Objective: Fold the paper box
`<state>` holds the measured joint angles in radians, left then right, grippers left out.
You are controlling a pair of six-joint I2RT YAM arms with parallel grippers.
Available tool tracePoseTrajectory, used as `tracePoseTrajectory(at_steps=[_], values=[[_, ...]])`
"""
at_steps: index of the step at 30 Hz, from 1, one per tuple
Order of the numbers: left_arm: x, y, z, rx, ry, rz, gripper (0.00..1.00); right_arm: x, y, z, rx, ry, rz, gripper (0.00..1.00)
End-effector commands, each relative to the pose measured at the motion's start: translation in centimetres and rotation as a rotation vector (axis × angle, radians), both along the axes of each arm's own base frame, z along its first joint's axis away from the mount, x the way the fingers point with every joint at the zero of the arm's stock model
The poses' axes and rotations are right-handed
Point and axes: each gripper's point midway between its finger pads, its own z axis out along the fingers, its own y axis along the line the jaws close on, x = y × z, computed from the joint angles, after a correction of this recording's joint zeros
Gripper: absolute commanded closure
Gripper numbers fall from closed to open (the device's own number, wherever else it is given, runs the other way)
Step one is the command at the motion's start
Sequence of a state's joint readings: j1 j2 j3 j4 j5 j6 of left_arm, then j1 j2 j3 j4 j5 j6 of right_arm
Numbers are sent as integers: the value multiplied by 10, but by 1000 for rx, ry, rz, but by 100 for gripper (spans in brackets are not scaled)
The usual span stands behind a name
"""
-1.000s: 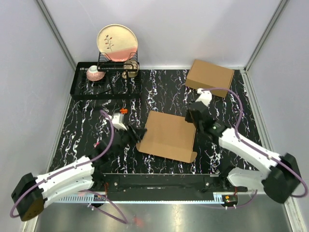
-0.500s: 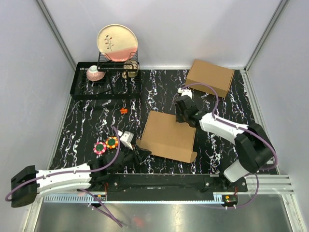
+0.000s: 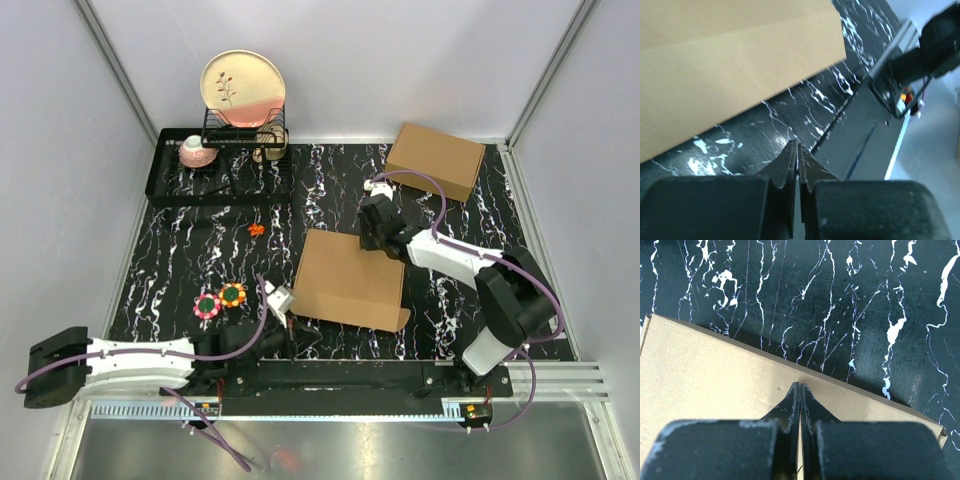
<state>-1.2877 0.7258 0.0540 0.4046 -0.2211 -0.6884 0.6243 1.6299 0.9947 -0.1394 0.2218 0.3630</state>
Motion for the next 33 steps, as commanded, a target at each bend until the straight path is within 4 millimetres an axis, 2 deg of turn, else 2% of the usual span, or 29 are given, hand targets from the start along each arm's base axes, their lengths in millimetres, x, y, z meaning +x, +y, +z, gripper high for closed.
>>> tracePoseTrajectory(at_steps=[1, 3, 6, 7, 13, 18, 23, 24, 26, 29, 33], values=[[-34, -19, 14, -66, -61, -205, 96, 6, 1, -7, -5, 11, 4, 100], [-48, -27, 23, -89, -100, -282, 96, 6, -1, -10, -13, 19, 3, 100], [-61, -34, 24, -69, -118, -350, 96, 7, -4, -17, -23, 31, 0, 100], [-62, -36, 18, -42, -113, -362, 96, 8, -5, -17, -24, 33, -2, 100], [-59, -47, 4, 31, -101, -369, 95, 12, -9, -32, -35, 69, -3, 100], [-47, -48, 6, 40, -111, -300, 92, 14, -11, -41, -31, 107, 0, 100], [7, -34, 5, 106, -144, 21, 87, 20, -16, -44, -4, 130, -7, 100], [26, -28, 6, 127, -167, 132, 86, 20, -15, -44, 0, 136, -2, 100], [47, -22, 7, 153, -184, 240, 85, 19, -15, -48, 7, 149, 6, 100], [84, -22, 4, 209, -170, 360, 81, 17, -13, -54, 24, 176, 10, 100], [118, -45, 10, 222, -174, 388, 74, 15, -8, -57, 55, 203, 31, 100]])
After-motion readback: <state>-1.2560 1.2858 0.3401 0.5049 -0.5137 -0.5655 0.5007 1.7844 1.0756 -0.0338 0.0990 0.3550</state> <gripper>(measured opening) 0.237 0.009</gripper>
